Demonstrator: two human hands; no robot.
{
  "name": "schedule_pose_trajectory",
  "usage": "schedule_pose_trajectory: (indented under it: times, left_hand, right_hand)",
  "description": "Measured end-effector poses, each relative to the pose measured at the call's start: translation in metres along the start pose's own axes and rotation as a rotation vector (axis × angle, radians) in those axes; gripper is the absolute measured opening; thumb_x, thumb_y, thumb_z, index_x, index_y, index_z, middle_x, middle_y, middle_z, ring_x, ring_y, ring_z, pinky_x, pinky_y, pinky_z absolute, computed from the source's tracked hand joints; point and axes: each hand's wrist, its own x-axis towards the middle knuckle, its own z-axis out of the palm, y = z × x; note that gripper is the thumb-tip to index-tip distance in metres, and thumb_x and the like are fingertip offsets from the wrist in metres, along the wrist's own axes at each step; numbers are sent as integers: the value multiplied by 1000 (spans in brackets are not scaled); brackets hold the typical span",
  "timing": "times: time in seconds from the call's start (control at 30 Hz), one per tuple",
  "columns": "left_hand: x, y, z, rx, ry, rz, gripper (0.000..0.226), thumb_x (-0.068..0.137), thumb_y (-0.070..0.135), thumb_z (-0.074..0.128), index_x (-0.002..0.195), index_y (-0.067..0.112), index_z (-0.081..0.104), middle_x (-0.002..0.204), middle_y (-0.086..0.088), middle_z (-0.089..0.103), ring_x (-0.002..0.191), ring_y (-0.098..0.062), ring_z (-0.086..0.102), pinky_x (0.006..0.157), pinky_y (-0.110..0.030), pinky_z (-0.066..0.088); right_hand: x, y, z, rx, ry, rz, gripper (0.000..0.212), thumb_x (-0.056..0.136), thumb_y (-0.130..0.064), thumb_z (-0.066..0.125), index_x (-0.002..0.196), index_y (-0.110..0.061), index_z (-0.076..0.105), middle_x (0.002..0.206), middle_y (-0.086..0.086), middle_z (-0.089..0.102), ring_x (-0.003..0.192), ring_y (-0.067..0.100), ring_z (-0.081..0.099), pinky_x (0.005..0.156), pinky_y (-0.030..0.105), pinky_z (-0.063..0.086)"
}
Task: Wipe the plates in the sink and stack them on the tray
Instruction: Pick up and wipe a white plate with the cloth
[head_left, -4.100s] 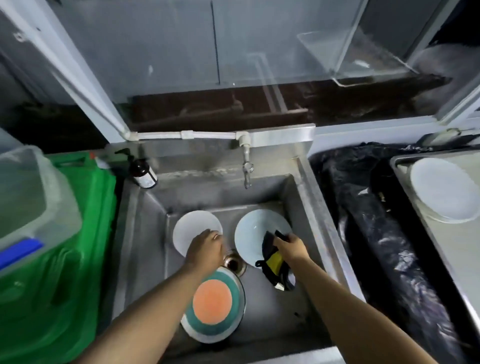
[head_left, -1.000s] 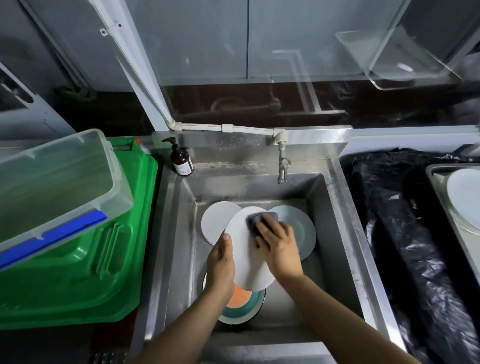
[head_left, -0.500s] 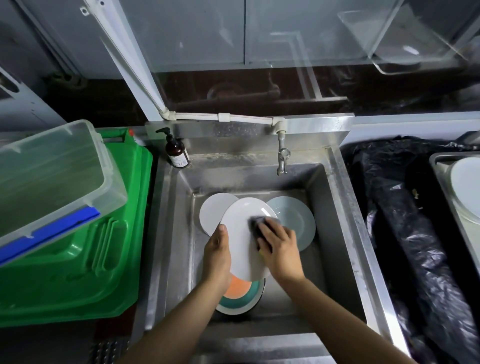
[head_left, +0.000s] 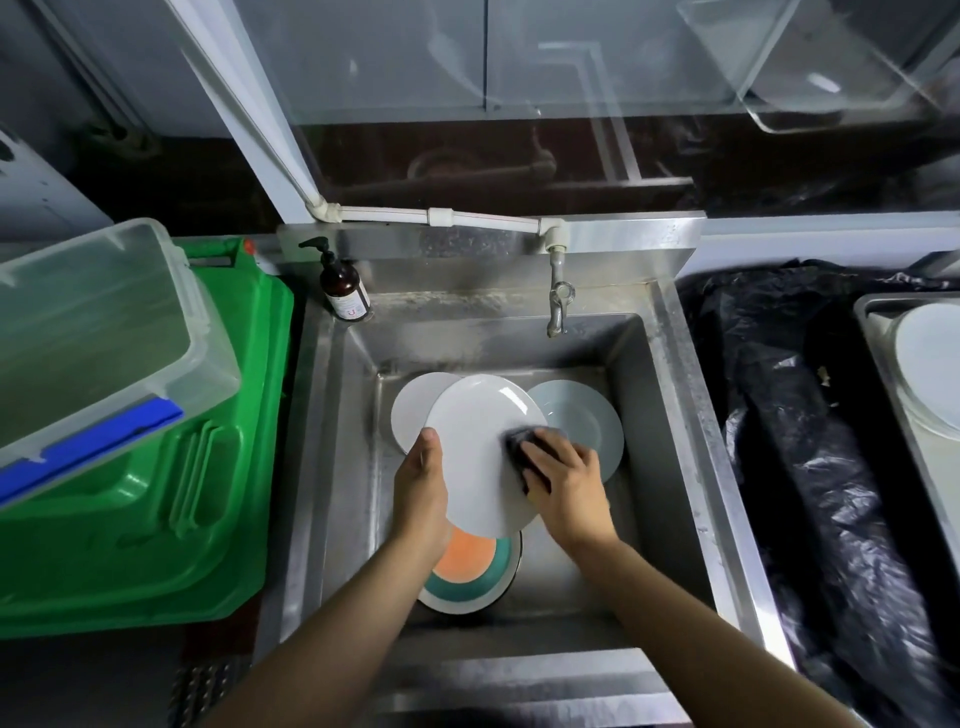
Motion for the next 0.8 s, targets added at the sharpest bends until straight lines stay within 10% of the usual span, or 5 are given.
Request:
schedule_pose_trajectory:
  times: [0.27,0.6,0.8]
  left_hand:
    - [6,8,9,-66,30,27,38,98,58,52,109,27,71,118,-1,74,109,-27,69,99,-51,55]
    - [10,14,11,-88,26,-43,47,95,64,53,122,28,66,126,-1,71,115,-29,67,102,-52,53]
    - [-5,4,20,-159,-41,-224,63,101,58,48,114,1,72,106,-24,75,99,-37,74,94,-44,58]
  right_hand:
    - [-46,-35,13,118,-88,-315,32,95,-32,61,126,-25,68,139,-5,56,104,29,53,91,34,49]
    - [-33,-13,7,-6,-36,-128,33,84,-9,77,116,-20,73,130,0,64,96,35,56,82,44,56]
    - [-10,-60,10,179,-103,-177,34,98,-31,47,123,-27,69,135,-3,60,99,35,53,92,31,47]
